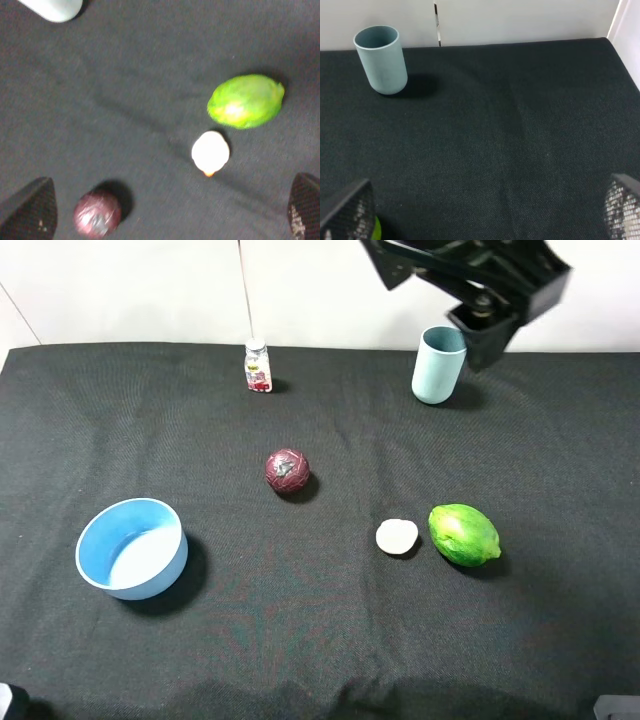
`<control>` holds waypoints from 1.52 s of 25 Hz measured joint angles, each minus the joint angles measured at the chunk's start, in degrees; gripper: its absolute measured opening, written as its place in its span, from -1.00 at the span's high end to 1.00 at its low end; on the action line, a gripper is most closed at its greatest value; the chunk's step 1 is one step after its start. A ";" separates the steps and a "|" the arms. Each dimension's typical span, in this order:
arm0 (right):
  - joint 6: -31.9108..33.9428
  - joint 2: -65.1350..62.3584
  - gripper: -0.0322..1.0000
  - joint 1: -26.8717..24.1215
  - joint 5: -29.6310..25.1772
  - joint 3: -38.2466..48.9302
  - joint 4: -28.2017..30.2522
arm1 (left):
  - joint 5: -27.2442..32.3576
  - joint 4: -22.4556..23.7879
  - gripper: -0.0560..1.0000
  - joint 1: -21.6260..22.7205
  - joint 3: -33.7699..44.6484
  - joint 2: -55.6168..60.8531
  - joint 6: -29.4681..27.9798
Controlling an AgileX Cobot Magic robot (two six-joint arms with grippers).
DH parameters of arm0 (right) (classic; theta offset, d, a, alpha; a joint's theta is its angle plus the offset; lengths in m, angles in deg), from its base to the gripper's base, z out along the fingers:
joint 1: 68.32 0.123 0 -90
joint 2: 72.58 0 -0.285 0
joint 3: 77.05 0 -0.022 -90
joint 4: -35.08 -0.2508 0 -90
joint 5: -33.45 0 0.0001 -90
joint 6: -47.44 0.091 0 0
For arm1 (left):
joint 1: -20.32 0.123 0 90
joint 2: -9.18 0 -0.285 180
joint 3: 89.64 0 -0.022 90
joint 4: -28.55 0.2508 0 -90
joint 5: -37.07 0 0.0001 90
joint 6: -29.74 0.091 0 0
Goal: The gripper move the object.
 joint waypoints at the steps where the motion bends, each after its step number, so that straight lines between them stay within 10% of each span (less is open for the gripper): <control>1: 0.00 0.00 -0.41 0.00 0.00 0.00 0.00 | 0.00 0.36 -0.95 0.00 1.11 1.19 0.12; 25: 0.00 0.00 -0.41 0.00 0.00 0.00 0.00 | -0.12 2.60 -0.96 0.10 34.34 34.82 1.69; 38: 0.00 0.00 -0.41 0.00 0.00 0.00 0.00 | -0.07 4.76 -0.98 0.10 54.96 56.77 -6.37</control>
